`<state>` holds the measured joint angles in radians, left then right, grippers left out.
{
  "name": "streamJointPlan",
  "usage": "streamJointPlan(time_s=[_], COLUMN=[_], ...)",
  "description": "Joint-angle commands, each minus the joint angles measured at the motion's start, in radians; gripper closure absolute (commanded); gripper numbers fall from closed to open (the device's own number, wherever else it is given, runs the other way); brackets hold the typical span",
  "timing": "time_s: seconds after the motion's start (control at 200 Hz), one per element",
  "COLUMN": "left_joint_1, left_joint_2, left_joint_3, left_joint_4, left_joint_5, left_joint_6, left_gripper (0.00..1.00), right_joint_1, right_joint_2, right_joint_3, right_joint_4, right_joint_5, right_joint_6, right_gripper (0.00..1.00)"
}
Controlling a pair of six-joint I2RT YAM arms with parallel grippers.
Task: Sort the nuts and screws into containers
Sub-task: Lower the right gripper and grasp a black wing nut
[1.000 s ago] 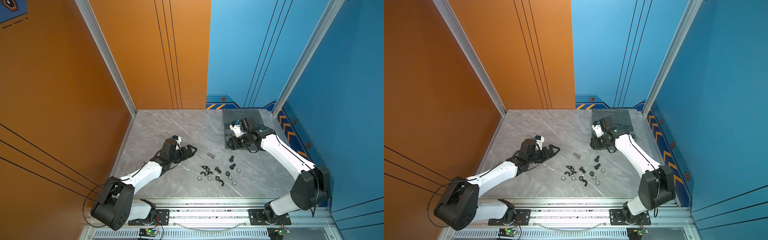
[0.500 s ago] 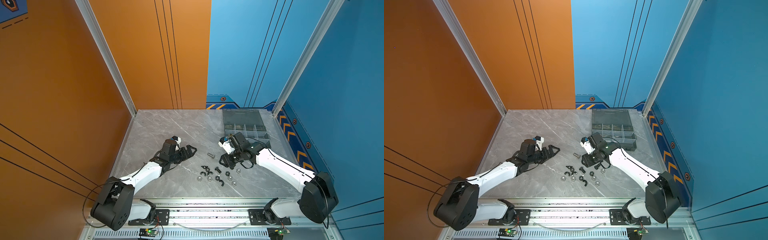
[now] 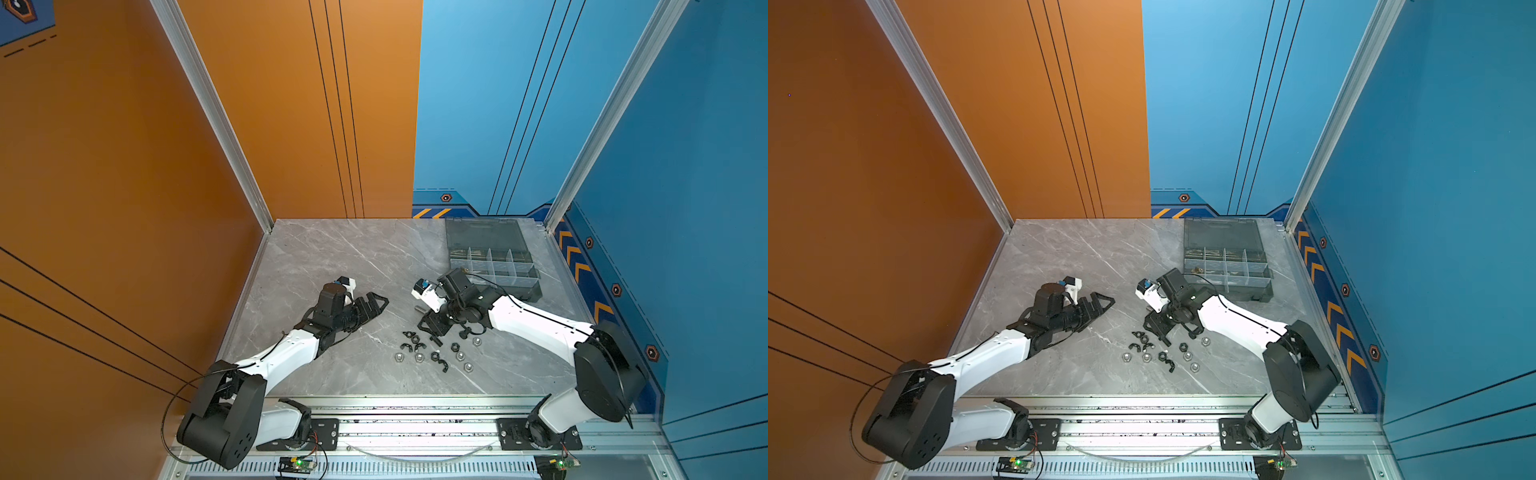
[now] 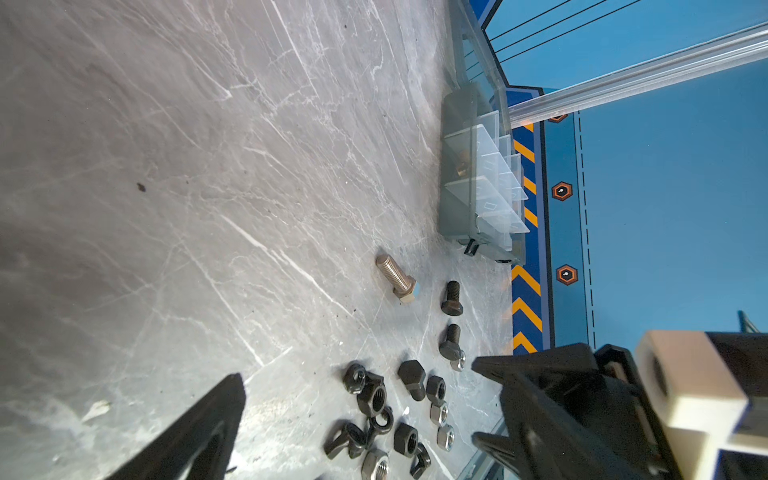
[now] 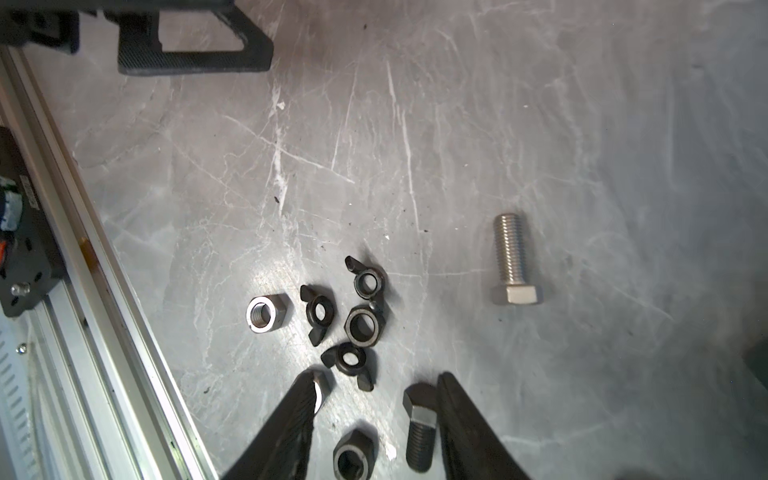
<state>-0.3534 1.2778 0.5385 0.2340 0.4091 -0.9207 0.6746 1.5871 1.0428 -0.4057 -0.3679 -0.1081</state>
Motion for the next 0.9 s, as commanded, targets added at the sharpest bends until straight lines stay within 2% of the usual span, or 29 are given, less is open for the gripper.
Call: streamJointPlan(time_s=[0.0, 0.471, 0.896], left_joint_1=[0.017, 0.057, 0.074], left_joint_2=[-0.012, -0.017, -0.013], left_joint_3=[-0.022, -0.055, -0.060], left_joint_4=[0.050, 0.081, 0.085], left_joint_5=[0.042, 0.095, 0.119], left_joint_6=[-0.023, -0.038, -0.040], left_gripper=[0.02, 0.02, 0.02], right_joint_1=[0.017, 0.068, 0.074], right_joint_2=[0.055, 0.159, 0.221], right_joint_3=[0.058, 0.064, 0.084], right_joint_4=[0.025, 0.138, 0.140], right_joint_5=[-0.042, -0.075, -0.063], right_joint_6=[-0.089, -0.093, -0.088], right_gripper=[0.50, 0.59, 0.64])
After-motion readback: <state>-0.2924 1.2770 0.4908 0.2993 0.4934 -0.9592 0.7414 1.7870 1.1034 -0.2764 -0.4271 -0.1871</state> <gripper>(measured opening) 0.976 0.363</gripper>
